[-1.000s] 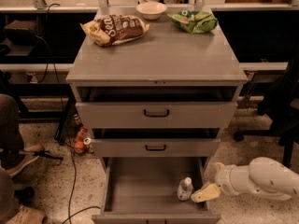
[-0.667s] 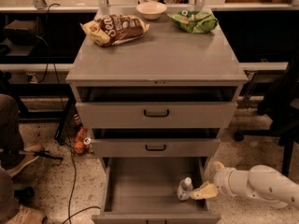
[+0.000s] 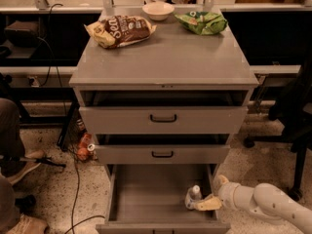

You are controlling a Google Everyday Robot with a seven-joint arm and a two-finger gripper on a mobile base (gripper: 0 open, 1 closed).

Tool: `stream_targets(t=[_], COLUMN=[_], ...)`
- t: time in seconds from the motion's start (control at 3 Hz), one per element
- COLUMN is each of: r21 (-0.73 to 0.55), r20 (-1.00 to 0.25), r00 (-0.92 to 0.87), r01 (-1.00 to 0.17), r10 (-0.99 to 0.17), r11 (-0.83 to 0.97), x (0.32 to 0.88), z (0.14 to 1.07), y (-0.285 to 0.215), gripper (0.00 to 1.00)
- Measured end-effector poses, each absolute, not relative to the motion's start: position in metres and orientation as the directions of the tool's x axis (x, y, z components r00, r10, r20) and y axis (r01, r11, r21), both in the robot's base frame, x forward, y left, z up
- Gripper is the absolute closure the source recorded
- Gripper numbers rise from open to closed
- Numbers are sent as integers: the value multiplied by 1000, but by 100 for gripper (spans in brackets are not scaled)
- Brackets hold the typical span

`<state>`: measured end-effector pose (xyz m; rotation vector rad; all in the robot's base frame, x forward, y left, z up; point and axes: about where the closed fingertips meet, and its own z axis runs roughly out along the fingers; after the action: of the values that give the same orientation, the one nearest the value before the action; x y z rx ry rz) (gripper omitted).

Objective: Pick blue plastic bottle from bottom drawer and place on counter

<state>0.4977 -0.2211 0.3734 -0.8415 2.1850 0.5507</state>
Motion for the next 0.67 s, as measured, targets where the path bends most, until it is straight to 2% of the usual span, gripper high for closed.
stream_targets(t=[0.33,0.67], r21=[226,226], r20=[-734,-734], r00=[-571,-571], r01=[-716,-716], r10=[-367,-367], r11=[661,661], x=[499,499], z=[329,329], y=[-210,-210], gripper=[0,0])
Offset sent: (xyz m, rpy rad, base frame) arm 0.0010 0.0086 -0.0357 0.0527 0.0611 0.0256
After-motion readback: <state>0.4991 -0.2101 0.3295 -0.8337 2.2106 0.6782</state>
